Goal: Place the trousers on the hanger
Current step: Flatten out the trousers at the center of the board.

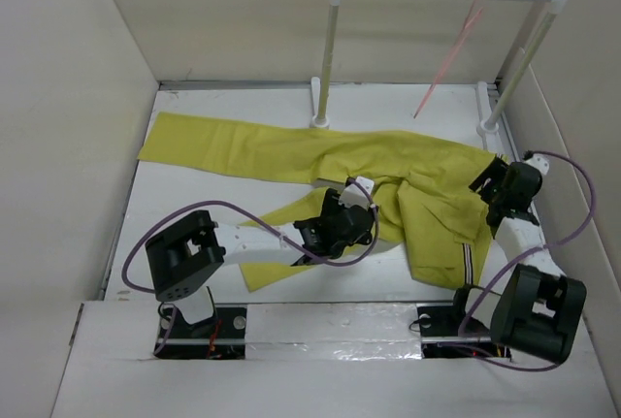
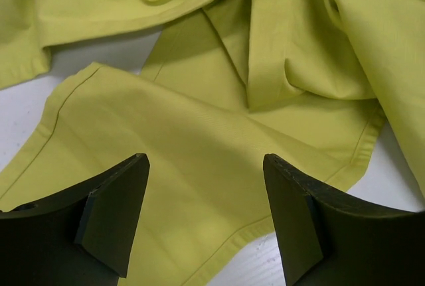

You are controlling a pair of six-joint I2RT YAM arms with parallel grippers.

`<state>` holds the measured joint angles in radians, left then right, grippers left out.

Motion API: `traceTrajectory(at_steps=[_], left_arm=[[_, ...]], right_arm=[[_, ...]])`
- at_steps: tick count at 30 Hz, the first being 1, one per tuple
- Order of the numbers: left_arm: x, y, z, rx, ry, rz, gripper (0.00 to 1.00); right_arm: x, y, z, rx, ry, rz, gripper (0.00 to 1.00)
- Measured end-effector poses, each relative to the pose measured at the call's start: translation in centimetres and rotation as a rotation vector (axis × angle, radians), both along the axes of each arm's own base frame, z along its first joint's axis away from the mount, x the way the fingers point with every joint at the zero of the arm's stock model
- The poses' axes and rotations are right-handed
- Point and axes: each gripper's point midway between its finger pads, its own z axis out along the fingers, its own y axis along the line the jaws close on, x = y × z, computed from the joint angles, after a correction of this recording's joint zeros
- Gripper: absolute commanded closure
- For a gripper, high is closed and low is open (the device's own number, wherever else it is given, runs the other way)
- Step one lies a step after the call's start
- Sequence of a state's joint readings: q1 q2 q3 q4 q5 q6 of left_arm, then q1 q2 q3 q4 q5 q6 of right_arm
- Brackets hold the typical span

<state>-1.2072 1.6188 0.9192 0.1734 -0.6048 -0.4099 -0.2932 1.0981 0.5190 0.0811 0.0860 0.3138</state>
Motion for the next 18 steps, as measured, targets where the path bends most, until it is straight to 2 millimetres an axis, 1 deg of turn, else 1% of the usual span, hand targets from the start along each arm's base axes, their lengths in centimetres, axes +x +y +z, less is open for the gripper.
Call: traceTrajectory(at_steps=[3,6,8,10,13,16,17,18], left_arm=[[0.4,-1.2,-0.1,0.010,-0.019,-0.030,0.33],[0.4,-1.9,-0.2,0.010,-0.023,-0.064,0.33],[0.2,-2.5,-0.1,0.001,-0.022,-0.093,0.33],[0.0,-3.1,0.0,-0.015,-0.018,-0.123,0.33],[-0.4,-4.0,-0.1,-0.034,-0.006,-0.168,0.33],[-0.9,-4.4,-1.0,-0.024,0.015,-0.201,0.33],[-1.0,-4.5,-1.5,-0.016,0.023,-0.209,0.33],[-1.1,-4.5,-2.0,-0.007,0.031,-0.216,0.33]], right_arm=[[-0.1,-3.2,-1.1,0.057,0.022,-0.089,0.22],[0.7,-5.4,-1.3,0.102,0.021,-0.119,0.20],[1.6,-6.9,-1.3,0.129,0.007,-0.128,0.19],[2.1,-7.9,-1.8,0.155,0.005,-0.129,0.19],[2.4,-8.5,-3.9,0.219,0.023,-0.112,0.20],[2.5,-7.7,-6.3,0.308,0.047,-0.083,0.24],[2.5,-7.4,-6.8,0.334,0.050,-0.073,0.25],[2.7,-7.2,-6.8,0.348,0.037,-0.060,0.25]])
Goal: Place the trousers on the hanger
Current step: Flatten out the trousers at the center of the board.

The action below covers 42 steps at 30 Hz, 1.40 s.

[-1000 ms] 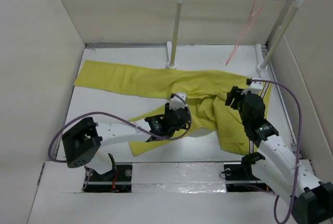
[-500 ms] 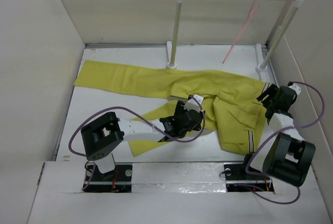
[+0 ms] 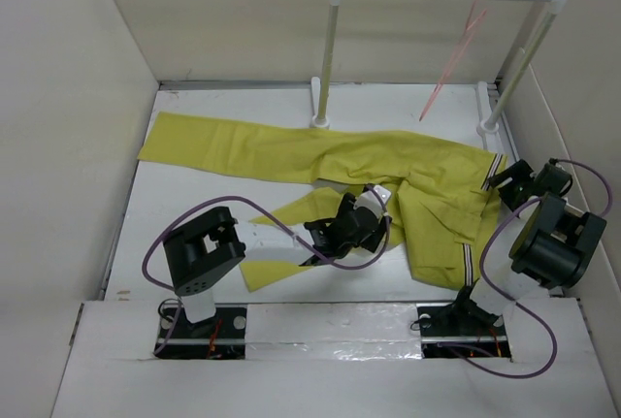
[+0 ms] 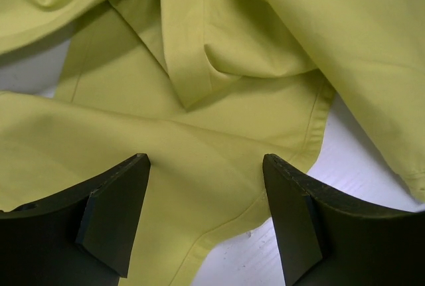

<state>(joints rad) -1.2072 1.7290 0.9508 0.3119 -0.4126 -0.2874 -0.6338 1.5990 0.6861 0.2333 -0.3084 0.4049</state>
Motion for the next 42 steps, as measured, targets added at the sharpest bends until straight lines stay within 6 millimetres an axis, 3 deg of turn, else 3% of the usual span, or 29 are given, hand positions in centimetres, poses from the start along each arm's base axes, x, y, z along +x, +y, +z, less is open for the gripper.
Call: traceTrajectory(at_steps=[4,5,8,9,11,13,19,28,29,31,32,35,36,38,41,42], left_arm=[[-0.3,0.0,-1.2,0.026,0.018,-0.016,0.36],[-0.3,0.0,-1.2,0.029,0.020,-0.017,0.38],[-0.2,-0.3,-1.2,0.027,0.018,-0.014,0.68],[-0.1,-0.3,-1.1,0.026,0.017,-0.013,0.82],[0.0,-0.2,-1.1,0.024,0.018,-0.004,1.00],[0.2,-0.1,-1.1,0.021,0.020,0.004,1.00],[0.7,0.7,-1.1,0.006,0.029,0.031,1.00],[0.3,3.7,-0.6,-0.042,0.055,0.088,1.00],[0.1,4.1,-0.5,-0.048,0.059,0.091,1.00],[-0.3,4.9,-0.4,-0.056,0.063,0.094,0.89],[-0.7,5.2,-0.5,-0.058,0.066,0.093,0.83],[-1.8,6.0,-0.8,-0.050,0.080,0.090,0.70],[-2.0,6.1,-0.8,-0.050,0.083,0.094,0.59],[-2.3,6.5,-0.7,-0.048,0.087,0.106,0.51],[-2.1,7.4,0.4,-0.059,0.074,0.150,0.49],[-1.9,7.9,1.0,-0.070,0.068,0.174,0.50]], right_arm=[[0.6,0.4,0.6,0.020,-0.041,0.027,0.36],[0.7,0.6,0.7,0.024,-0.047,0.031,0.47],[1.0,0.8,0.6,0.035,-0.060,0.042,0.79],[1.1,0.8,0.5,0.042,-0.061,0.041,0.85],[1.2,0.9,0.5,0.052,-0.071,0.038,0.96],[1.1,1.1,0.5,0.057,-0.081,0.029,1.00],[2.2,1.4,2.7,0.020,-0.094,0.028,1.00],[8.7,-0.8,10.1,-0.168,-0.137,-0.001,1.00],[9.2,-1.2,10.2,-0.182,-0.137,-0.007,0.93],[9.4,-1.6,9.7,-0.192,-0.119,-0.022,0.68],[9.2,-1.7,9.2,-0.192,-0.102,-0.032,0.43],[8.6,-2.0,8.2,-0.199,-0.069,-0.050,0.25],[8.4,-1.9,8.1,-0.201,-0.062,-0.055,0.25],[8.0,-1.0,8.4,-0.215,-0.064,-0.045,0.25],[7.1,2.7,9.9,-0.244,-0.103,0.018,0.31],[6.6,4.7,10.5,-0.255,-0.127,0.052,0.42]])
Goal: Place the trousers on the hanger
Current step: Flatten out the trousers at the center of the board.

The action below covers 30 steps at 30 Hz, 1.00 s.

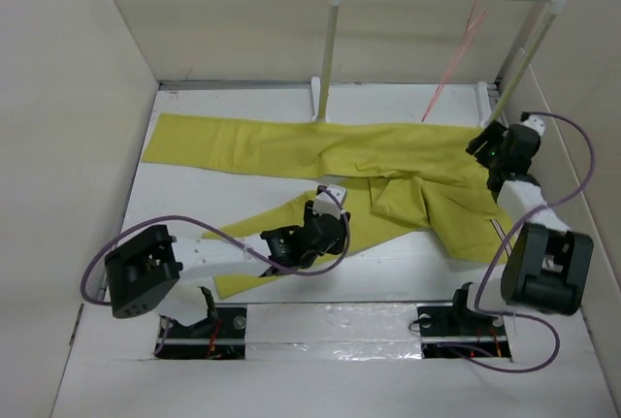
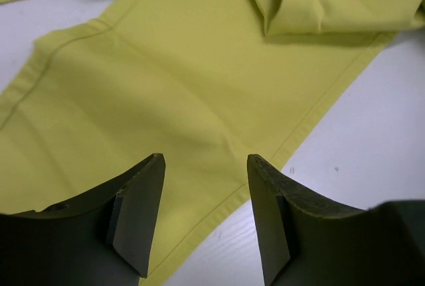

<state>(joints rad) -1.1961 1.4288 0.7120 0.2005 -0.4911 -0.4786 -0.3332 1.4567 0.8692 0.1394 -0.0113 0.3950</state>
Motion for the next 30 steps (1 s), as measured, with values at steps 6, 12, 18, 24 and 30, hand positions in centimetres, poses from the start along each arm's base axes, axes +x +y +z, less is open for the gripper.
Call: traceTrajectory(at_steps=[6,12,18,24,30], left_arm=[[2.5,4.8,3.3,-0.103,-0.014,0.230,0.55],[4.2,11.9,6.8,-0.252,-0.057,0.459,0.68],[4.1,16.0,13.7,-0.450,-0.178,0.578,0.72],[3.1,19.7,18.0,-0.555,-0.252,0.653,0.69],[2.3,21.6,18.4,-0.572,-0.270,0.688,0.69]], right_arm=[[-3.5,15.1,0.2,-0.032,-0.087,0.373,0.94],[-9.5,31.4,-2.3,-0.082,-0.046,0.899,1.00],[-17.3,47.8,-3.1,-0.218,-0.061,1.448,0.65],[-23.1,56.1,-6.2,-0.418,-0.039,1.762,0.31],[-25.5,58.3,-9.6,-0.611,0.025,1.854,0.28]])
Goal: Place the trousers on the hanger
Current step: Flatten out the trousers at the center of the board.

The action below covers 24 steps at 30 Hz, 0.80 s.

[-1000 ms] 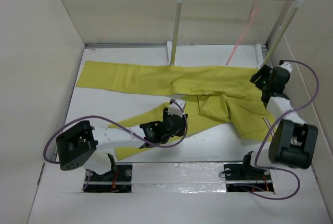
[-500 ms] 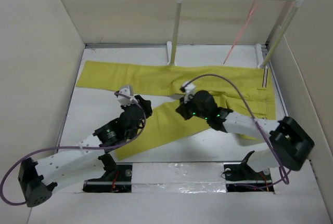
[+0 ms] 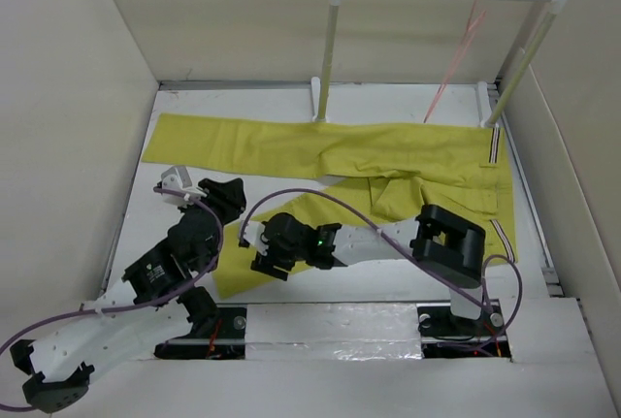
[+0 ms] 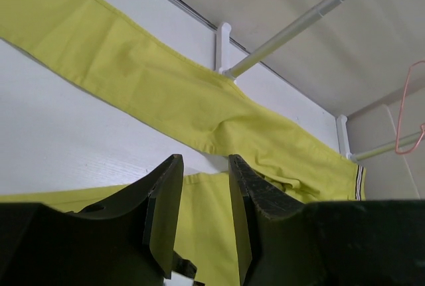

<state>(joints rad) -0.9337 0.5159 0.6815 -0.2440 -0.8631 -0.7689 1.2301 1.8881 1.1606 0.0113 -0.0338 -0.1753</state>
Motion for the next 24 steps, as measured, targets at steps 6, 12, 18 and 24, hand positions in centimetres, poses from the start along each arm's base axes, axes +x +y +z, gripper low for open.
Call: traceTrajectory(at_steps=[6,12,18,24], left_arm=[[-0.1,0.6,0.2,-0.007,-0.010,0.020,0.69],[0.3,0.3,-0.4,0.009,0.010,0.036,0.69],[0.2,0.4,-0.7,0.009,0.011,0.038,0.69],[0.3,0.5,-1.0,0.000,0.015,0.047,0.69]], right_arm=[[0.0,1.1,-1.6,-0.110,-0.129,0.005,0.36],[0.8,2.6,-1.7,-0.126,-0.217,-0.030,0.73],[4.6,4.2,-1.9,-0.081,-0.214,-0.132,0.97],[11.6,4.8,-1.4,0.052,-0.113,-0.283,1.00]])
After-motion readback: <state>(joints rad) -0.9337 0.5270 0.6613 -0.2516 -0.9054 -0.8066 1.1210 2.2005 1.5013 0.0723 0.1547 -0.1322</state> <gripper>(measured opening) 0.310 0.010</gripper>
